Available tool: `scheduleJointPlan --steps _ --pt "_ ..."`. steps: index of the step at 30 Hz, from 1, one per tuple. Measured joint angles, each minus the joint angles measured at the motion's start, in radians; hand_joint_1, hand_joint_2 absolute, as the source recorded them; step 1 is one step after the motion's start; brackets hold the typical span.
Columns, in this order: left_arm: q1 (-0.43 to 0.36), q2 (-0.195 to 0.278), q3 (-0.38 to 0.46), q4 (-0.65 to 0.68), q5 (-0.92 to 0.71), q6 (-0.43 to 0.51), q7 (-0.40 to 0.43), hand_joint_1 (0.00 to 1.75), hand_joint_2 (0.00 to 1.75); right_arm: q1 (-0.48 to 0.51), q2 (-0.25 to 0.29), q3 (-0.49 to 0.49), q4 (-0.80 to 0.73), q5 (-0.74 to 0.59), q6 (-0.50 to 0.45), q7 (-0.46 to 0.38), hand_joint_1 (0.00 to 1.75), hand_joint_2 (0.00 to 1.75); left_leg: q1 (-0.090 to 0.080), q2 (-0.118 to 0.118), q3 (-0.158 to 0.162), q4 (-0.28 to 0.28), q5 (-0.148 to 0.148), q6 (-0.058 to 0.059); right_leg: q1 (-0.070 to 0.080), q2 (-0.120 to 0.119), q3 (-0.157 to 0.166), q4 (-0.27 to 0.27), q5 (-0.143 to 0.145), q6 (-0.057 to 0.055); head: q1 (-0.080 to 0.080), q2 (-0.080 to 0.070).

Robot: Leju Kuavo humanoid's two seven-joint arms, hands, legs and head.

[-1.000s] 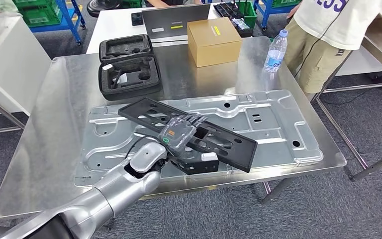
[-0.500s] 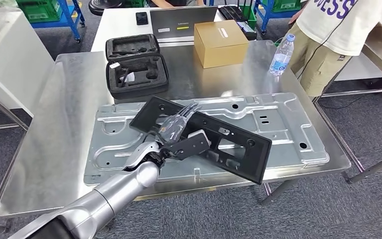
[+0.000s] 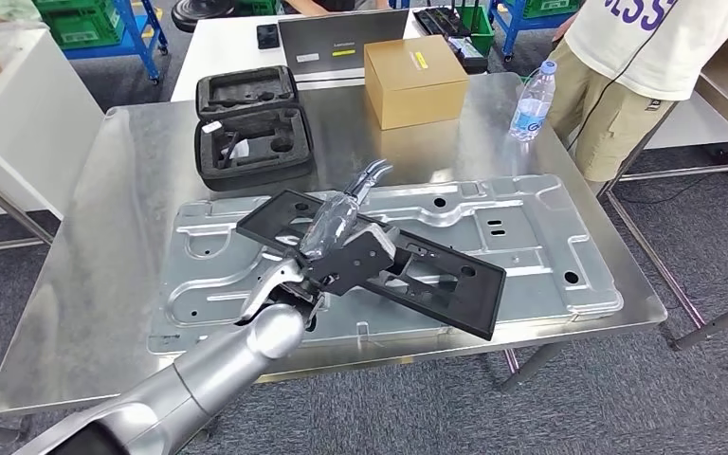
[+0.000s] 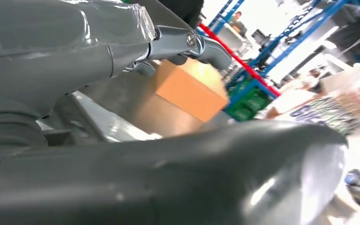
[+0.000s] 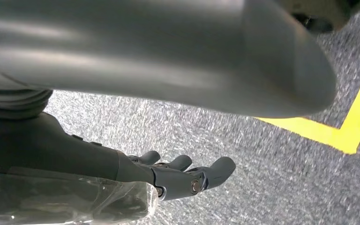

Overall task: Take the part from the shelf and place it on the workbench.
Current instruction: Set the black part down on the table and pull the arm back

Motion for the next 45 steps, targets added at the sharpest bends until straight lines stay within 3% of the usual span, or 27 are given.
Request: scheduleJointPlan --steps 2,4,5,7,9,12,14,15,17,19,20,21,23,25,29,31,33,34,35,36,38,40,45 --pt "0.015 0.016 0.000 -0.057 0.051 -0.019 -0.007 0.00 0.00 0.004 0.000 -0.004 0.000 -0.005 -0.002 -0.001 0.00 0.00 0.004 0.002 -0.060 0.137 -0.064 -0.010 0.000 -0.001 0.000 0.000 0.000 -0.006 -0.001 0.000" --pt "0.037 0.031 0.000 -0.102 0.129 -0.058 -0.024 0.00 0.00 0.010 0.000 -0.007 0.000 -0.010 -0.002 -0.002 0.00 0.00 0.007 0.002 -0.098 0.219 -0.085 -0.015 -0.001 -0.002 0.000 0.000 -0.001 -0.008 -0.002 0.000" --pt "0.048 0.039 0.000 -0.127 0.175 -0.083 -0.033 0.00 0.00 0.013 0.001 -0.009 0.000 -0.013 -0.002 -0.001 0.00 0.00 0.008 0.003 -0.091 0.203 -0.067 -0.016 -0.001 -0.002 0.000 0.000 -0.001 -0.008 -0.002 0.000" --pt "0.063 0.053 0.000 -0.180 0.260 -0.127 -0.045 0.00 0.00 0.016 0.003 -0.013 0.000 -0.018 -0.002 -0.001 0.00 0.00 0.012 0.005 -0.030 0.074 -0.003 -0.016 -0.003 -0.001 0.003 0.001 -0.002 -0.004 -0.002 0.000" --pt "0.071 0.062 -0.001 -0.224 0.307 -0.154 -0.050 0.00 0.00 0.016 0.004 -0.017 0.000 -0.021 -0.002 -0.001 0.00 0.00 0.012 0.004 0.027 -0.043 0.035 -0.011 0.002 0.000 0.003 0.002 -0.004 0.005 -0.002 0.000" --pt "0.085 0.078 -0.007 -0.279 0.359 -0.181 -0.060 0.00 0.00 0.017 0.003 -0.021 0.000 -0.026 -0.002 -0.002 0.00 0.00 0.006 0.000 0.039 -0.072 0.042 0.009 0.002 0.000 0.003 -0.004 0.000 0.021 0.001 0.000" --pt "0.090 0.088 -0.013 -0.313 0.392 -0.199 -0.070 0.00 0.00 0.018 0.004 -0.022 0.000 -0.028 -0.002 -0.003 0.00 0.00 0.006 0.001 0.039 -0.075 0.047 0.023 -0.001 -0.001 -0.004 0.016 -0.018 0.028 0.001 0.000" --pt "0.091 0.091 -0.016 -0.328 0.406 -0.206 -0.074 0.00 0.00 0.018 0.004 -0.022 0.000 -0.029 -0.002 -0.004 0.00 0.00 0.008 0.001 0.040 -0.077 0.049 0.029 -0.001 -0.001 -0.020 0.055 -0.042 0.029 0.002 0.000" --pt "0.097 0.096 -0.020 -0.352 0.427 -0.216 -0.081 0.00 0.00 0.018 0.004 -0.022 0.000 -0.032 -0.002 -0.004 0.00 0.00 0.005 0.004 0.040 -0.077 0.050 0.035 0.001 -0.002 -0.079 0.188 -0.110 0.029 0.004 0.000" --pt "0.108 0.103 -0.024 -0.371 0.445 -0.227 -0.086 0.00 0.00 0.020 0.005 -0.023 0.000 -0.035 -0.002 -0.004 0.00 0.00 -0.002 0.006 0.040 -0.077 0.050 0.038 0.003 -0.002 -0.126 0.293 -0.142 0.027 0.004 0.000" --pt "0.113 0.107 -0.027 -0.381 0.452 -0.232 -0.088 0.00 0.00 0.020 0.005 -0.023 0.000 -0.037 -0.002 -0.004 0.00 0.00 -0.005 0.005 0.041 -0.076 0.050 0.039 0.004 -0.002 -0.125 0.293 -0.131 0.024 0.004 0.000" --pt "0.116 0.111 -0.029 -0.390 0.458 -0.235 -0.091 0.00 0.00 0.021 0.005 -0.023 0.000 -0.038 -0.003 -0.004 0.00 0.00 -0.007 0.005 0.042 -0.076 0.050 0.039 0.007 -0.002 -0.103 0.249 -0.103 0.019 0.004 0.000" --pt "0.117 0.117 -0.032 -0.410 0.465 -0.241 -0.095 0.00 0.00 0.020 0.004 -0.026 0.000 -0.039 -0.004 -0.004 0.00 0.00 -0.010 0.004 0.044 -0.076 0.049 0.037 0.013 -0.001 -0.030 0.107 -0.043 0.008 0.004 0.000" --pt "0.119 0.121 -0.035 -0.426 0.471 -0.245 -0.097 0.00 0.00 0.019 0.003 -0.030 0.000 -0.040 -0.005 -0.004 0.00 0.00 -0.013 0.003 0.042 -0.074 0.049 0.032 0.019 -0.001 0.012 0.021 -0.020 0.000 0.004 0.000" --pt "0.127 0.130 -0.041 -0.451 0.494 -0.255 -0.104 0.00 0.00 0.020 0.004 -0.035 0.000 -0.042 -0.006 -0.003 0.00 0.00 -0.010 0.004 0.033 -0.061 0.038 0.013 0.020 -0.002 0.014 0.005 -0.013 -0.016 0.003 0.000" --pt "0.128 0.135 -0.043 -0.461 0.507 -0.262 -0.110 0.00 0.00 0.019 0.005 -0.038 0.000 -0.043 -0.008 -0.004 0.00 0.00 -0.006 0.005 -0.006 0.029 -0.018 0.000 0.016 -0.004 0.013 0.002 -0.008 -0.025 0.000 0.000" --pt "0.134 0.141 -0.045 -0.468 0.518 -0.269 -0.115 0.00 0.00 0.020 0.003 -0.039 0.000 -0.045 -0.009 -0.004 0.00 0.00 -0.001 0.006 -0.066 0.169 -0.082 -0.009 0.016 -0.005 0.010 0.002 -0.007 -0.029 -0.001 0.000" --pt "0.138 0.144 -0.046 -0.469 0.521 -0.271 -0.116 0.00 0.00 0.020 0.003 -0.039 0.000 -0.045 -0.009 -0.004 0.00 0.00 0.000 0.006 -0.084 0.214 -0.095 -0.011 0.016 -0.005 0.009 0.002 -0.006 -0.029 -0.001 0.000" --pt "0.141 0.146 -0.047 -0.471 0.521 -0.273 -0.116 0.00 0.00 0.021 0.003 -0.039 0.000 -0.045 -0.009 -0.004 0.00 0.00 0.001 0.006 -0.085 0.222 -0.089 -0.012 0.016 -0.005 0.008 0.002 -0.006 -0.029 -0.001 0.000" --pt "0.143 0.149 -0.048 -0.474 0.521 -0.274 -0.116 0.00 0.00 0.022 0.003 -0.039 0.000 -0.045 -0.009 -0.004 0.00 0.00 0.001 0.006 -0.065 0.187 -0.067 -0.011 0.016 -0.005 0.009 0.002 -0.005 -0.029 -0.001 0.000" --pt "0.142 0.151 -0.049 -0.481 0.521 -0.275 -0.117 0.00 0.00 0.022 0.004 -0.039 0.000 -0.045 -0.009 -0.004 0.00 0.00 0.000 0.006 0.011 0.041 -0.005 -0.003 0.017 -0.004 0.011 0.003 -0.004 -0.027 -0.002 0.000" --pt "0.141 0.151 -0.050 -0.487 0.521 -0.276 -0.117 0.00 0.00 0.020 0.004 -0.039 0.000 -0.046 -0.010 -0.004 0.00 0.00 -0.004 0.005 0.062 -0.065 0.027 0.008 0.020 -0.004 0.008 0.004 -0.003 -0.022 -0.001 0.000" --pt "0.144 0.153 -0.052 -0.490 0.521 -0.276 -0.117 0.00 0.00 0.020 0.004 -0.039 0.000 -0.047 -0.012 -0.004 0.00 0.00 -0.011 0.004 0.066 -0.081 0.033 0.018 0.020 -0.004 0.004 0.001 0.005 -0.008 -0.001 0.000"
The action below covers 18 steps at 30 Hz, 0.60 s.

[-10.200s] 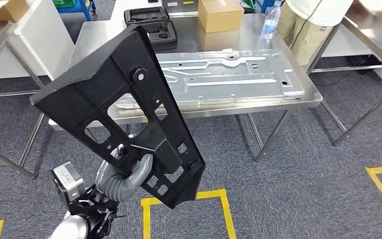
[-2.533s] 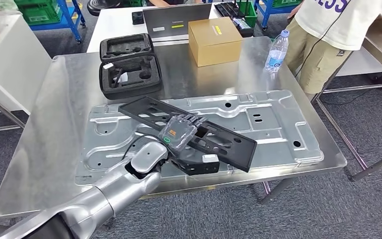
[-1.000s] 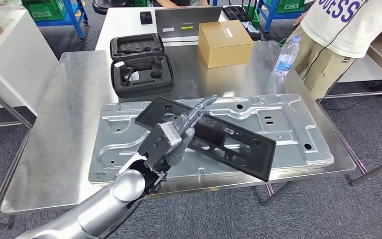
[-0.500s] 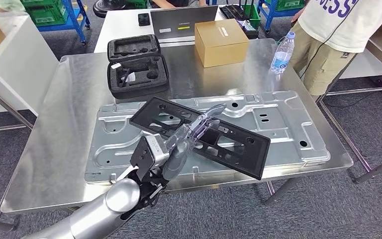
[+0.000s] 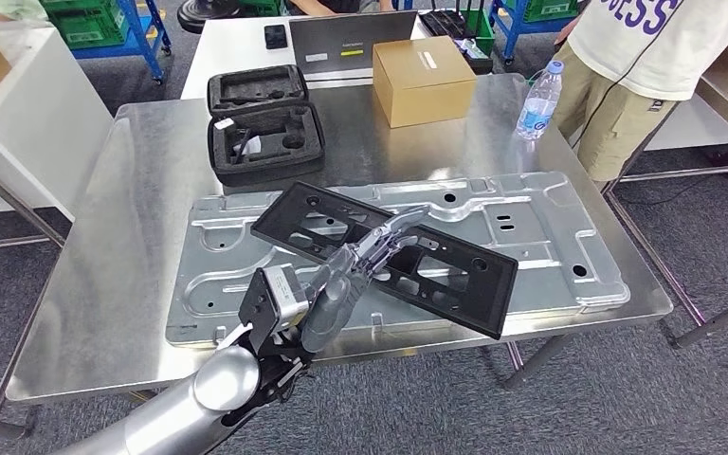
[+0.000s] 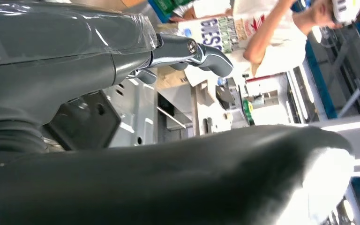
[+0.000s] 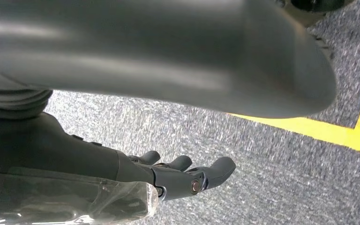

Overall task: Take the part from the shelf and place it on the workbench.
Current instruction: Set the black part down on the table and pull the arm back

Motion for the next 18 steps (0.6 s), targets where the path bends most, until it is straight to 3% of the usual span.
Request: scheduleJointPlan --steps 1,2,5,6,8,10,14,16,18 --pt "0.000 0.000 0.000 0.000 0.000 0.000 0.000 0.00 0.00 0.000 0.000 0.000 0.000 0.000 0.000 0.000 0.00 0.00 0.000 0.000 0.000 0.000 0.000 0.000 0.000 0.000 0.000 0.000 0.000 0.000 0.000 0.000" --pt "0.000 0.000 0.000 -0.002 0.000 0.000 0.000 0.00 0.00 0.000 0.000 0.000 0.000 0.000 0.000 0.000 0.00 0.00 0.003 0.001 0.000 -0.005 0.005 0.006 -0.001 0.000 -0.010 0.024 -0.020 0.005 0.001 0.000" --pt "0.002 0.001 -0.007 -0.008 0.000 0.000 0.000 0.00 0.00 0.002 -0.001 0.000 0.000 0.000 -0.001 0.000 0.00 0.00 0.012 0.006 -0.006 -0.017 0.024 0.023 -0.008 0.001 -0.098 0.248 -0.134 0.025 0.005 0.000" --pt "0.003 0.002 -0.010 -0.008 0.000 0.000 0.000 0.00 0.00 0.003 -0.001 0.000 0.000 0.000 -0.001 0.000 0.00 0.00 0.013 0.006 -0.008 -0.017 0.026 0.022 -0.011 0.001 -0.100 0.269 -0.136 0.028 0.005 0.000" --pt "0.004 0.002 -0.014 -0.008 0.000 0.000 0.000 0.00 0.00 0.003 -0.001 -0.001 0.000 0.000 -0.002 0.000 0.00 0.00 0.014 0.005 -0.008 -0.015 0.027 0.017 -0.015 0.000 -0.024 0.132 -0.074 0.031 0.005 0.000" --pt "0.003 0.002 -0.016 -0.009 0.000 0.000 0.000 0.00 0.00 0.001 -0.001 -0.003 0.000 -0.001 -0.002 0.000 0.00 0.00 0.010 0.005 -0.012 -0.010 0.028 0.007 -0.015 0.003 0.033 0.017 -0.038 0.028 0.004 0.000" --pt "0.002 0.002 -0.018 -0.011 0.000 0.000 0.000 0.00 0.00 0.001 0.001 -0.006 0.000 -0.002 -0.002 0.003 0.00 0.00 0.011 0.004 -0.023 -0.005 0.029 -0.015 -0.011 0.004 0.035 -0.007 -0.026 0.006 0.002 0.000" --pt "0.002 0.003 -0.018 -0.011 0.000 0.000 0.000 0.00 0.00 0.000 0.002 -0.007 0.000 -0.002 -0.001 0.003 0.00 0.00 0.015 0.004 -0.050 0.058 -0.016 -0.025 -0.012 0.002 0.030 -0.010 -0.018 -0.007 0.000 0.000" --pt "0.004 0.003 -0.018 -0.011 0.000 0.000 0.000 0.00 0.00 0.000 0.002 -0.008 0.000 -0.002 -0.001 0.003 0.00 0.00 0.017 0.005 -0.106 0.194 -0.090 -0.033 -0.010 0.001 0.022 -0.009 -0.013 -0.015 -0.002 0.000"
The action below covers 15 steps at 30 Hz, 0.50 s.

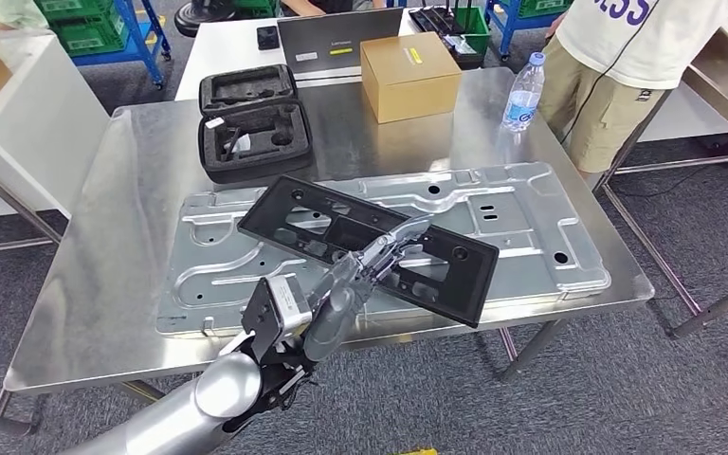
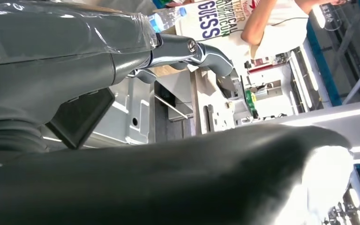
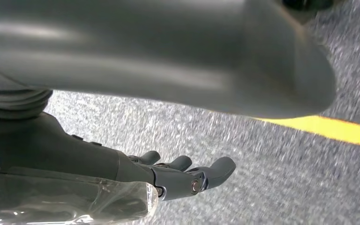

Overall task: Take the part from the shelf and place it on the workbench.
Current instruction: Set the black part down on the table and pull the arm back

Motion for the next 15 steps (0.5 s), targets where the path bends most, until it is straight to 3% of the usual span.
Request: scheduleJointPlan --steps 2,3,7,8,11,13,15 --pt "0.005 0.001 0.000 0.000 0.000 0.000 0.000 0.00 0.00 0.001 0.000 -0.001 0.000 0.000 0.000 0.000 0.00 0.00 0.001 0.000 -0.036 0.096 -0.034 -0.002 0.003 -0.001 -0.009 0.000 0.005 -0.005 0.000 0.000" --pt "0.007 0.002 0.000 0.000 0.000 0.000 0.000 0.00 0.00 0.001 0.000 -0.001 0.000 0.000 0.000 0.000 0.00 0.00 0.000 0.000 -0.025 0.087 -0.024 0.000 0.004 -0.001 -0.012 0.000 0.008 -0.005 0.000 0.000" --pt "0.007 0.002 -0.001 -0.001 0.002 0.001 -0.001 0.00 0.00 0.001 0.001 -0.001 0.000 -0.001 0.001 -0.002 0.00 0.00 -0.008 0.000 0.117 -0.168 0.073 0.022 0.009 0.001 -0.017 0.002 0.016 0.002 0.000 0.000" --pt "0.007 0.002 -0.001 -0.002 0.004 0.001 -0.002 0.00 0.00 0.001 0.002 -0.001 0.000 -0.001 0.001 -0.003 0.00 0.00 -0.011 0.000 0.131 -0.200 0.080 0.027 0.010 0.001 -0.020 0.002 0.018 0.006 0.000 0.000" --pt "0.010 0.002 -0.001 -0.003 0.008 0.002 -0.008 0.00 0.00 0.000 0.001 -0.003 0.000 -0.003 0.001 -0.004 0.00 0.00 -0.012 -0.001 0.128 -0.214 0.091 0.039 0.007 0.000 -0.026 0.003 0.024 0.023 0.000 0.000" --pt "0.010 0.001 -0.001 -0.003 0.010 0.003 -0.012 0.00 0.00 0.001 0.001 -0.004 0.000 -0.004 0.001 -0.004 0.00 0.00 -0.006 0.002 0.127 -0.221 0.103 0.049 0.006 0.000 -0.045 0.047 -0.013 0.031 0.001 0.000" --pt "0.013 0.000 -0.001 -0.002 0.008 0.006 -0.015 0.00 0.00 0.002 0.001 -0.005 0.000 -0.005 0.001 -0.003 0.00 0.00 -0.005 0.004 0.120 -0.222 0.110 0.055 0.003 0.000 -0.095 0.174 -0.090 0.039 0.003 0.000"
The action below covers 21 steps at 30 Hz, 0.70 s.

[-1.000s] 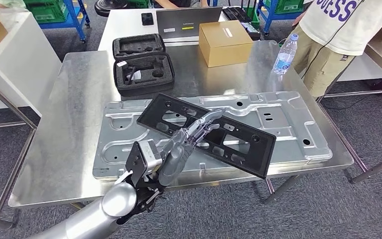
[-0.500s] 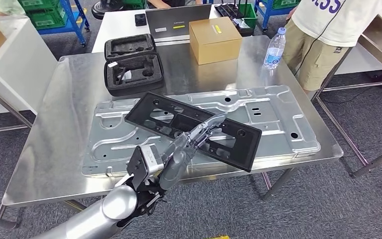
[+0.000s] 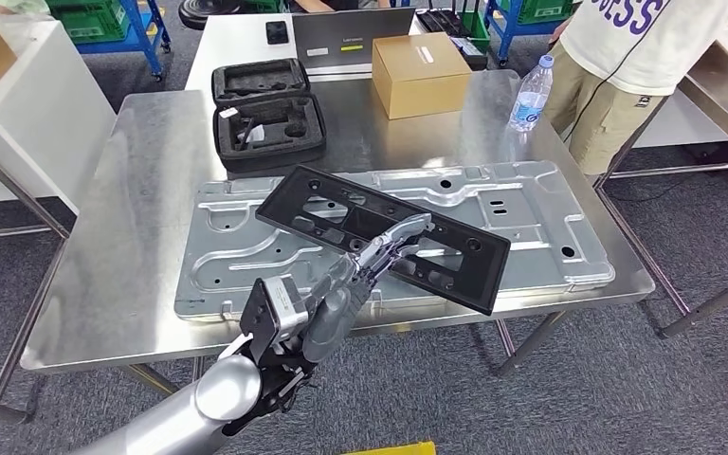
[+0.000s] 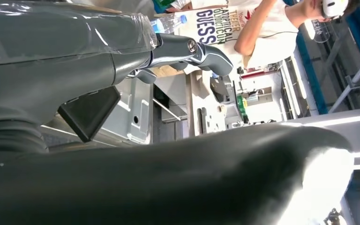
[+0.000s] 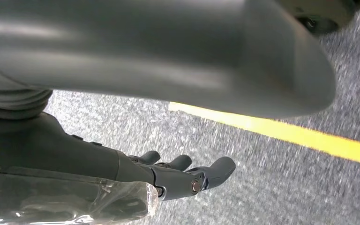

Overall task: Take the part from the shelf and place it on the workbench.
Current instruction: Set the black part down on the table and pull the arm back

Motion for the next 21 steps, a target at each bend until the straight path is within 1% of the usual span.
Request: scheduleJointPlan --steps 1,2,3,4,5,6,7,8,9,11,12,13,14,16,17,18,19,20,21 --pt "0.003 0.000 0.000 0.000 -0.003 0.003 -0.002 0.00 0.00 0.000 0.000 0.000 0.000 0.000 0.000 0.000 0.00 0.00 0.000 0.001 -0.005 0.000 0.003 0.001 -0.001 0.000 -0.026 0.069 -0.032 0.004 0.001 0.000" --pt "0.006 0.000 -0.001 0.000 -0.008 0.007 -0.003 0.00 0.00 0.001 0.000 0.000 0.000 -0.001 0.000 0.000 0.00 0.00 -0.001 0.001 -0.009 0.001 0.006 0.001 -0.002 0.000 -0.042 0.115 -0.048 0.007 0.001 0.000" --pt "0.009 0.000 -0.001 0.000 -0.015 0.011 -0.003 0.00 0.00 0.001 0.000 0.000 0.000 -0.002 0.000 0.001 0.00 0.00 0.000 0.001 -0.013 0.001 0.009 0.000 -0.004 0.000 -0.037 0.119 -0.043 0.010 0.001 0.000" --pt "0.013 0.000 -0.002 0.001 -0.022 0.016 -0.004 0.00 0.00 0.001 -0.001 0.000 0.000 -0.002 0.001 0.001 0.00 0.00 0.001 0.001 -0.016 0.002 0.011 -0.002 -0.006 0.000 -0.011 0.081 -0.020 0.011 0.001 0.000" --pt "0.017 0.000 -0.003 0.002 -0.030 0.021 -0.004 0.00 0.00 0.001 -0.002 0.000 0.000 -0.002 0.001 0.002 0.00 0.00 0.003 0.000 -0.017 0.004 0.012 -0.005 -0.008 0.000 0.031 0.009 0.013 0.013 0.001 0.000" --pt "0.019 0.000 -0.003 0.003 -0.037 0.025 -0.004 0.00 0.00 0.000 -0.002 0.000 0.000 -0.002 0.001 0.002 0.00 0.00 0.002 0.000 -0.019 0.006 0.013 -0.009 -0.009 0.000 0.076 -0.069 0.039 0.015 0.001 0.000" --pt "0.022 0.000 -0.004 0.005 -0.042 0.028 -0.006 0.00 0.00 -0.001 -0.003 -0.001 0.000 -0.002 0.002 0.002 0.00 0.00 0.001 0.000 -0.022 0.009 0.014 -0.014 -0.009 0.001 0.108 -0.130 0.057 0.012 0.001 0.000" --pt "0.026 0.000 -0.004 0.008 -0.044 0.030 -0.009 0.00 0.00 -0.002 -0.003 -0.001 0.000 -0.002 0.002 0.002 0.00 0.00 -0.001 0.000 -0.026 0.012 0.015 -0.020 -0.009 0.003 0.125 -0.167 0.066 0.009 0.000 0.000" --pt "0.034 -0.001 -0.004 0.013 -0.043 0.031 -0.015 0.00 0.00 -0.002 -0.002 0.000 0.000 -0.002 0.003 0.002 0.00 0.00 -0.003 0.000 -0.029 0.012 0.018 -0.026 -0.006 0.005 0.126 -0.178 0.065 0.003 0.000 0.000" --pt "0.056 -0.002 -0.003 0.033 -0.037 0.031 -0.031 0.00 0.00 -0.001 -0.002 0.000 0.000 -0.003 0.004 0.002 0.00 0.00 -0.001 0.000 -0.034 0.013 0.021 -0.037 -0.005 0.006 0.119 -0.178 0.073 -0.012 -0.001 0.000" --pt "0.068 -0.002 -0.001 0.046 -0.032 0.031 -0.040 0.00 0.00 -0.002 -0.002 0.000 0.000 -0.003 0.004 0.002 0.00 0.00 0.001 0.000 -0.040 0.024 0.011 -0.042 -0.006 0.005 0.116 -0.179 0.077 -0.020 -0.001 0.000" --pt "0.078 -0.002 0.001 0.059 -0.030 0.031 -0.048 0.00 0.00 -0.002 -0.001 0.000 0.000 -0.003 0.004 0.002 0.00 0.00 0.003 0.000 -0.052 0.053 -0.012 -0.047 -0.007 0.005 0.113 -0.180 0.082 -0.027 -0.002 0.000" --pt "0.086 -0.002 0.002 0.073 -0.029 0.031 -0.054 0.00 0.00 -0.003 -0.001 0.000 0.000 -0.003 0.004 0.002 0.00 0.00 0.005 0.000 -0.073 0.103 -0.046 -0.051 -0.007 0.003 0.108 -0.181 0.086 -0.033 -0.003 0.000" --pt "0.105 -0.002 0.005 0.105 -0.030 0.033 -0.058 0.00 0.00 -0.003 -0.002 0.000 0.000 -0.004 0.004 0.003 0.00 0.00 0.006 0.000 -0.128 0.243 -0.121 -0.058 -0.005 0.002 0.098 -0.180 0.092 -0.041 -0.004 0.000" --pt "0.117 -0.002 0.006 0.124 -0.032 0.034 -0.059 0.00 0.00 -0.002 -0.002 0.000 0.000 -0.005 0.004 0.004 0.00 0.00 0.007 0.000 -0.146 0.296 -0.141 -0.059 -0.004 0.002 0.093 -0.180 0.096 -0.043 -0.004 0.000" --pt "0.132 -0.001 0.008 0.144 -0.034 0.034 -0.060 0.00 0.00 -0.002 -0.002 0.000 0.000 -0.005 0.005 0.006 0.00 0.00 0.007 0.000 -0.148 0.314 -0.143 -0.059 -0.004 0.002 0.088 -0.180 0.099 -0.044 -0.004 0.000" --pt "0.145 -0.001 0.009 0.166 -0.038 0.034 -0.064 0.00 0.00 -0.001 -0.002 0.000 0.000 -0.006 0.006 0.007 0.00 0.00 0.006 0.000 -0.129 0.291 -0.127 -0.057 -0.003 0.003 0.085 -0.180 0.102 -0.044 -0.004 0.000" --pt "0.156 -0.002 0.010 0.189 -0.045 0.033 -0.070 0.00 0.00 -0.001 -0.002 0.000 0.000 -0.006 0.006 0.010 0.00 0.00 0.006 0.000 -0.090 0.226 -0.098 -0.053 -0.003 0.003 0.083 -0.179 0.104 -0.042 -0.004 0.000" --pt "0.165 -0.003 0.012 0.210 -0.056 0.033 -0.078 0.00 0.00 -0.001 -0.001 0.000 0.000 -0.006 0.007 0.013 0.00 0.00 0.005 0.000 -0.045 0.145 -0.070 -0.047 -0.003 0.004 0.082 -0.179 0.106 -0.040 -0.004 0.000"
